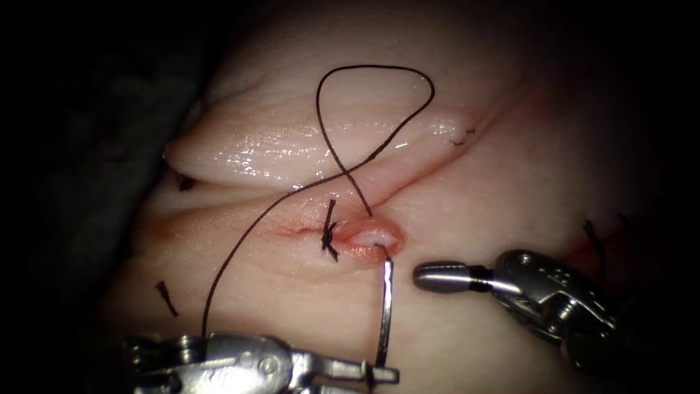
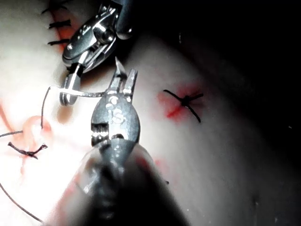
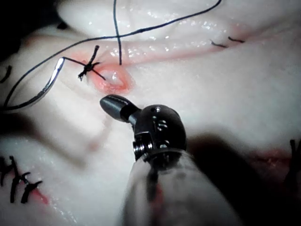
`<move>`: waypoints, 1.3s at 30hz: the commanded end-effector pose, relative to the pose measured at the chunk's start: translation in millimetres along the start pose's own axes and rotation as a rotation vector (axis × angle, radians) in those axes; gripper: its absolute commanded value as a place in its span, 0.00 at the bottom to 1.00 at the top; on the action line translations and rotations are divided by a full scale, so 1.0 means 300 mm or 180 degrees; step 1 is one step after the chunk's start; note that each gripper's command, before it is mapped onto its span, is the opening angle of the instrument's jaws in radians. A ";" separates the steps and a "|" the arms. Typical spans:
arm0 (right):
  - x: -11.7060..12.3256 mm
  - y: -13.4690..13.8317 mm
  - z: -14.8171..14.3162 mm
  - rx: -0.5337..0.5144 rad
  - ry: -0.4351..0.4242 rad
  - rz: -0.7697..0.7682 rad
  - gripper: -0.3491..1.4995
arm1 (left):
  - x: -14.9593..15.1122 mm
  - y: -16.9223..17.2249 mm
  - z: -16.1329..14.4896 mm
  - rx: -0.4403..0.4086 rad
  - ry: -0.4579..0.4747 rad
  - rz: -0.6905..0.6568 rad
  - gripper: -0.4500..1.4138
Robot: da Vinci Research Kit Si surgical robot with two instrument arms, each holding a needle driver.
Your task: Wound Closure
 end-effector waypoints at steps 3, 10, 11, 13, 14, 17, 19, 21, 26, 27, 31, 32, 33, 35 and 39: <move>-0.0001 -0.0001 0.0020 -0.0003 0.0042 0.0019 0.00 | 0.002 -0.004 0.001 0.0270 -0.0063 0.0301 0.00; 0.0031 0.0005 -0.0014 -0.0128 0.0058 -0.0090 0.00 | 0.006 -0.013 -0.003 0.0795 -0.0184 0.0952 0.00; 0.0037 0.0006 -0.0020 -0.0158 0.0061 -0.0100 0.00 | 0.007 -0.014 -0.003 0.0879 -0.0155 0.1011 0.00; 0.0058 0.0011 -0.0034 -0.0262 0.0072 -0.0072 0.00 | 0.007 -0.014 -0.003 0.0913 -0.0112 0.1136 0.00; 0.0066 0.0013 -0.0041 -0.0300 0.0075 -0.0060 0.00 | 0.007 -0.014 -0.003 0.0928 -0.0114 0.1210 0.00; 0.0095 0.0020 -0.0074 -0.0305 0.0205 -0.0015 0.00 | 0.007 -0.014 -0.002 0.0978 -0.0201 0.1468 0.00; 0.0101 0.0018 -0.0084 -0.0261 0.0280 0.0016 0.00 | 0.006 -0.013 -0.001 0.0988 -0.0237 0.1630 0.00; 0.0102 0.0006 -0.0083 -0.0147 0.0280 0.0355 0.00 | 0.002 -0.012 0.002 0.0991 -0.0352 0.1886 0.00; 0.0117 -0.0013 -0.0047 -0.0118 0.0337 0.0698 0.68 | -0.008 -0.011 0.007 0.0870 -0.0728 0.2382 0.00; 0.0123 -0.0017 -0.0034 -0.0119 0.0342 0.0818 0.79 | -0.010 -0.012 0.008 0.0854 -0.0790 0.2450 0.00; 0.0138 -0.0027 0.0003 -0.0116 0.0349 0.1023 0.89 | -0.018 -0.014 0.011 0.0800 -0.0944 0.2748 0.00; 0.0141 -0.0029 0.0010 -0.0104 0.0330 0.1061 0.91 | -0.020 -0.015 0.011 0.0779 -0.0980 0.2818 0.00; 0.0143 -0.0031 0.0018 -0.0094 0.0301 0.1099 0.92 | -0.022 -0.016 0.011 0.0779 -0.1005 0.2864 0.00; 0.0144 -0.0033 0.0025 -0.0097 0.0275 0.1098 0.92 | -0.024 -0.017 0.011 0.0783 -0.1047 0.2954 0.00; 0.0150 -0.0029 0.0026 -0.0101 0.0277 0.1104 0.89 | -0.027 -0.018 0.011 0.0817 -0.1118 0.3056 0.00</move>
